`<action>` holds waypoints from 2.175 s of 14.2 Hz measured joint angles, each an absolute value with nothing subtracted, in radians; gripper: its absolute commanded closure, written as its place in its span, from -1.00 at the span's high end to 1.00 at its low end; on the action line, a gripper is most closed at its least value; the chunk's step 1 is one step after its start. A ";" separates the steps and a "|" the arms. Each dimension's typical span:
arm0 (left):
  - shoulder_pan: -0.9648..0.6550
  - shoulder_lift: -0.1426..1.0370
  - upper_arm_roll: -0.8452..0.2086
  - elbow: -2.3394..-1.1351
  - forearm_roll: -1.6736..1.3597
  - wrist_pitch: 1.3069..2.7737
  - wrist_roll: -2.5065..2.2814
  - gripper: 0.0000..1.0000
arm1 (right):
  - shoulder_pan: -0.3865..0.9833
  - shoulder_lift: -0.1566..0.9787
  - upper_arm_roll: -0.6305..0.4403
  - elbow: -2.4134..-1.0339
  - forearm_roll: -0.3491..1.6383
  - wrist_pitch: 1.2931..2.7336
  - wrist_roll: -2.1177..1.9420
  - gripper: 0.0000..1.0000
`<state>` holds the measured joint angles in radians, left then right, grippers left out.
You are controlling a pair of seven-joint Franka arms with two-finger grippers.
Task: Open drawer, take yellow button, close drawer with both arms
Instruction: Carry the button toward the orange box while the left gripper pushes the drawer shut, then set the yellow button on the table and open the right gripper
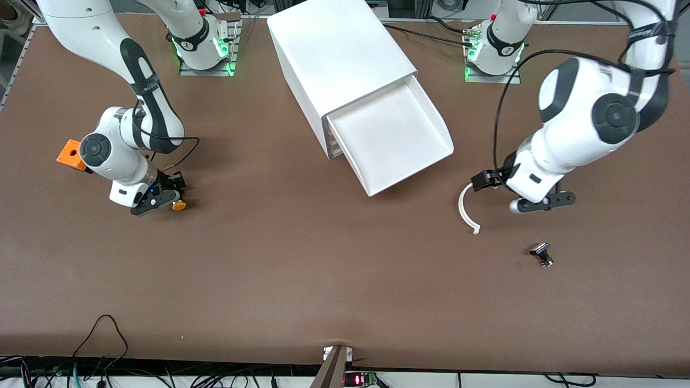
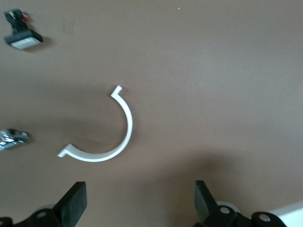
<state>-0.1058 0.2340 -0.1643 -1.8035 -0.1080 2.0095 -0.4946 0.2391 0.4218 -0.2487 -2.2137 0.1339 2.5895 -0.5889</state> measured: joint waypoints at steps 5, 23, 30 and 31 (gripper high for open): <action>-0.221 0.299 -0.171 -1.846 -0.112 2.163 -0.720 1.00 | 0.239 0.362 -0.221 -2.168 0.135 2.553 -0.587 1.00; -0.330 0.194 -0.367 -2.101 -0.264 2.201 -0.824 1.00 | 0.254 0.353 -0.115 -1.622 0.141 1.873 -0.277 1.00; -0.327 0.166 -0.465 -2.121 -0.264 2.138 -0.855 1.00 | 0.301 0.346 -0.114 -1.402 0.124 1.560 -0.159 1.00; -0.325 0.165 -0.466 -2.122 -0.264 2.134 -0.855 1.00 | 0.306 0.345 -0.114 -1.387 0.097 1.544 -0.150 1.00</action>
<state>-0.3251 0.1648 -0.4659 -2.1215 -0.2640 2.1336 -0.8548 0.3063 0.3450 -0.1143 -1.3874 0.0971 1.5438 -0.1501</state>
